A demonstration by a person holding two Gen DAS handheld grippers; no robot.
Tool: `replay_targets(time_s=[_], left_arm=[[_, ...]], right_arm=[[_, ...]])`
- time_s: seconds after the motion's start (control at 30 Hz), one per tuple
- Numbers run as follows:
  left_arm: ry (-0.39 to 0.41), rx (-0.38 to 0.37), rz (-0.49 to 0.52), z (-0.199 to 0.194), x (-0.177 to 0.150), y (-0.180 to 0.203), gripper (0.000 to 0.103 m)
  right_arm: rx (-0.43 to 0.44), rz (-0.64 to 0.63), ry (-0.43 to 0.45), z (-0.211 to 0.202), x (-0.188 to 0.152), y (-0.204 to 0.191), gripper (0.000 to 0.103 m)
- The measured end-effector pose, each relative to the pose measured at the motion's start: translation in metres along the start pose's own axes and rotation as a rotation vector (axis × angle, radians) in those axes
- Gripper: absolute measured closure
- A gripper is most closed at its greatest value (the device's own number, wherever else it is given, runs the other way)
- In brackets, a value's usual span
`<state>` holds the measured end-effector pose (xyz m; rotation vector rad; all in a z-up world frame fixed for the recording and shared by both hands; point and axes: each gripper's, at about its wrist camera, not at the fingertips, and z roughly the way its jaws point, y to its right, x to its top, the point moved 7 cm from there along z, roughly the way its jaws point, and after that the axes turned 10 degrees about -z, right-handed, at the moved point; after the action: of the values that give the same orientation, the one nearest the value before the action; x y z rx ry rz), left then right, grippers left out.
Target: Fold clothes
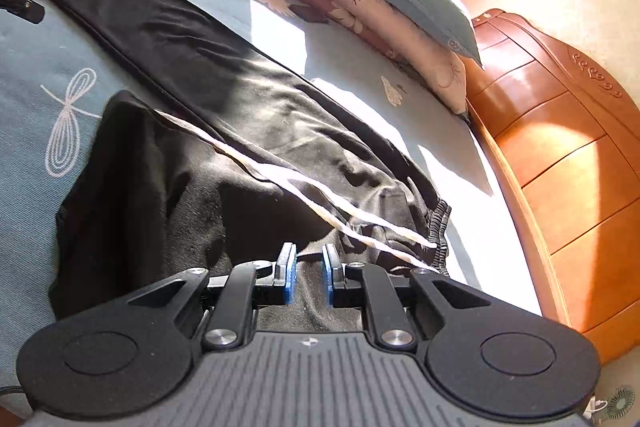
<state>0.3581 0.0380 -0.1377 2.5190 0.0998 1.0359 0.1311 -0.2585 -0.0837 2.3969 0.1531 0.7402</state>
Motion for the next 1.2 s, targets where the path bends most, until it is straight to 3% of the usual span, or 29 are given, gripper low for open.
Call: replay_targets(time_s=[0.1, 0.17, 0.2, 0.27, 0.3, 0.43, 0.5, 0.57, 0.6, 0.63, 0.67, 0.77, 0.97, 1.2], left_arm=[[-0.005, 0.008, 0.004, 0.003, -0.001, 0.0, 0.001], [-0.008, 0.01, 0.007, 0.004, -0.002, 0.002, 0.001], [-0.01, 0.009, 0.009, 0.004, -0.003, 0.003, 0.001], [-0.011, 0.003, 0.021, 0.003, -0.004, 0.005, 0.001], [-0.012, 0.001, 0.028, 0.003, -0.005, 0.006, 0.001], [-0.013, -0.003, 0.04, 0.002, -0.007, 0.007, 0.001], [-0.015, -0.003, 0.043, 0.002, -0.007, 0.007, 0.001], [-0.014, -0.001, 0.044, 0.002, -0.007, 0.006, 0.001], [-0.014, 0.001, 0.043, 0.002, -0.007, 0.005, 0.001], [-0.014, 0.003, 0.04, 0.003, -0.007, 0.005, 0.001], [-0.013, 0.003, 0.037, 0.003, -0.006, 0.005, 0.001], [-0.012, 0.006, 0.031, 0.004, -0.006, 0.005, 0.001], [-0.017, 0.005, 0.06, 0.004, -0.01, 0.01, 0.001], [-0.02, 0.008, 0.058, 0.004, -0.01, 0.009, 0.001]], right_arm=[[0.059, 0.05, 0.041, -0.011, -0.002, 0.0, 0.082], [0.133, 0.043, 0.086, -0.023, 0.006, -0.012, 0.065], [0.165, 0.023, 0.112, -0.029, 0.013, -0.024, 0.061], [0.221, -0.023, 0.161, -0.038, 0.026, -0.05, 0.041], [0.246, -0.047, 0.182, -0.041, 0.031, -0.063, 0.038], [0.295, -0.163, 0.197, -0.032, 0.051, -0.129, 0.036], [0.245, -0.202, 0.199, -0.022, 0.057, -0.143, 0.036], [0.15, -0.241, 0.196, -0.011, 0.062, -0.151, 0.037], [0.143, -0.257, 0.187, -0.007, 0.06, -0.15, 0.039], [0.142, -0.271, 0.177, -0.003, 0.058, -0.149, 0.053], [0.14, -0.286, 0.167, 0.001, 0.056, -0.148, 0.078], [0.177, -0.248, 0.187, -0.001, 0.05, -0.132, 0.089], [0.084, -0.199, 0.184, -0.007, 0.038, -0.079, 0.091], [-0.086, -0.082, 0.023, 0.025, -0.009, -0.006, 0.091]])
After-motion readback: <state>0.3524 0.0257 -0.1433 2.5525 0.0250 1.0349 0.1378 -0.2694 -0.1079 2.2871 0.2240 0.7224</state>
